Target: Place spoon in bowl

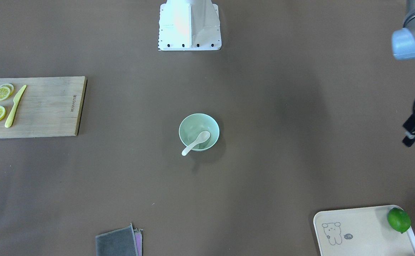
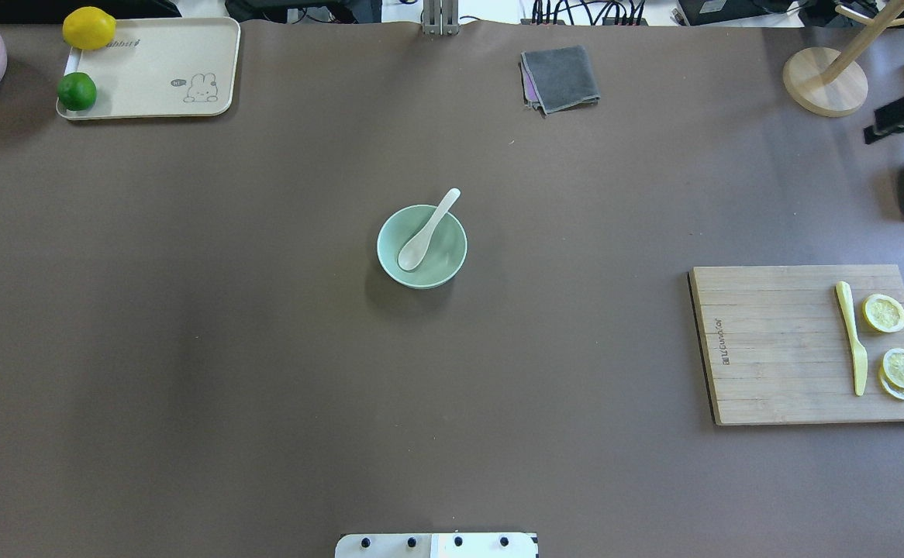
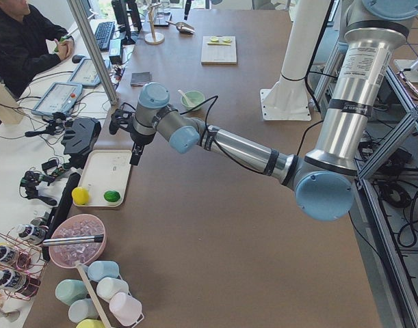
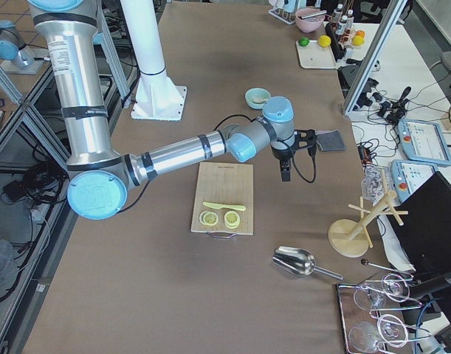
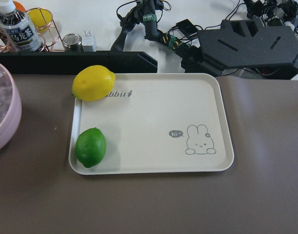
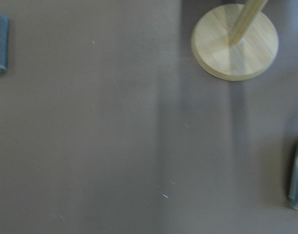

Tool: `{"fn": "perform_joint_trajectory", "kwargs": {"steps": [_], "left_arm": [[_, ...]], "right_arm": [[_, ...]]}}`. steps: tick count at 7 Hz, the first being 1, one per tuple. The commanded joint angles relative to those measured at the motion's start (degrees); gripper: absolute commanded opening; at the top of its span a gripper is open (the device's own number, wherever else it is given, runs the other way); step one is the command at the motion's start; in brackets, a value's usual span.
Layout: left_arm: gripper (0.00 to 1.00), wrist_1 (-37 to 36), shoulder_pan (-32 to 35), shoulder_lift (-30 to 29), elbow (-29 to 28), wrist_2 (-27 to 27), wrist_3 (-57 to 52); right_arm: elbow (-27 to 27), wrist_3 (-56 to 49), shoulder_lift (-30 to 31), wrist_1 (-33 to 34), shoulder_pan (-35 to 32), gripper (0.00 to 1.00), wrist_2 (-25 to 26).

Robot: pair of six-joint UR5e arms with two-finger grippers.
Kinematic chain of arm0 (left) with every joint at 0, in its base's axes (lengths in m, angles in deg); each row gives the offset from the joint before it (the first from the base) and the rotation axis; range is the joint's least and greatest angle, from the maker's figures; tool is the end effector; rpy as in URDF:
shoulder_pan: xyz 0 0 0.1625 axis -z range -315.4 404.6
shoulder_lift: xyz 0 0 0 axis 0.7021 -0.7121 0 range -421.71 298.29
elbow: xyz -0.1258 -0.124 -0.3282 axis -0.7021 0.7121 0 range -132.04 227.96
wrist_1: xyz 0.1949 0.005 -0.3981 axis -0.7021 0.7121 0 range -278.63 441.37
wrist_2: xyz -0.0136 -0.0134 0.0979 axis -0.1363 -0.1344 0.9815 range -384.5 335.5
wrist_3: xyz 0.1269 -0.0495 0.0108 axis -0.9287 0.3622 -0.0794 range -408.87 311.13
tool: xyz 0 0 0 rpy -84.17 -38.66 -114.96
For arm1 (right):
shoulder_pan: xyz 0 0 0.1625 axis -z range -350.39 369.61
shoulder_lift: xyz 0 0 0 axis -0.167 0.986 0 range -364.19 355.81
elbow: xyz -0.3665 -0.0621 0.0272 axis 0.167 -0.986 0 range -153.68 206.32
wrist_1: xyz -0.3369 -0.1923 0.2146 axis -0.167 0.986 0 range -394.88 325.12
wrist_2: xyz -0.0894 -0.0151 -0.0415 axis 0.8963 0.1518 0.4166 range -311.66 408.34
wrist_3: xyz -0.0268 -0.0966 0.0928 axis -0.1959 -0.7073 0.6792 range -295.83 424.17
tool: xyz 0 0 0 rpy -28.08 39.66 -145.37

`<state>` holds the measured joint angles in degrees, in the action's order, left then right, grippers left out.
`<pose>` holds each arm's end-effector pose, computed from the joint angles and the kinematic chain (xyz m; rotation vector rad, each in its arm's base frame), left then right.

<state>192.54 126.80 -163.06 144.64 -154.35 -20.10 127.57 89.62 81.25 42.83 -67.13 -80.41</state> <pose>0.0387 -0.6194 0.4153 0.4125 0.8381 -0.1012 -0.0853 -0.5703 0.4658 0.2251 -0.7805 0.0351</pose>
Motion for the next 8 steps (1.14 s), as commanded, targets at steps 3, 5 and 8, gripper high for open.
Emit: {"fn": "perform_joint_trajectory", "kwargs": {"steps": [3, 5, 8], "left_arm": [[0.98, -3.69, 7.80, 8.18, -6.22, -3.04, -18.67], [0.98, -3.42, 7.88, 9.67, -6.68, -3.30, -18.84], [0.98, -3.24, 8.58, 11.97, -5.54, -3.39, -19.11]], "right_arm": [[-1.58, -37.37, 15.44, 12.36, -16.20, 1.00, -2.54], [1.22, -37.57, 11.28, 25.84, -18.01, 1.00, -4.14], [-0.52, -36.61, 6.34, 29.61, -15.90, 1.00, -4.23]]}}
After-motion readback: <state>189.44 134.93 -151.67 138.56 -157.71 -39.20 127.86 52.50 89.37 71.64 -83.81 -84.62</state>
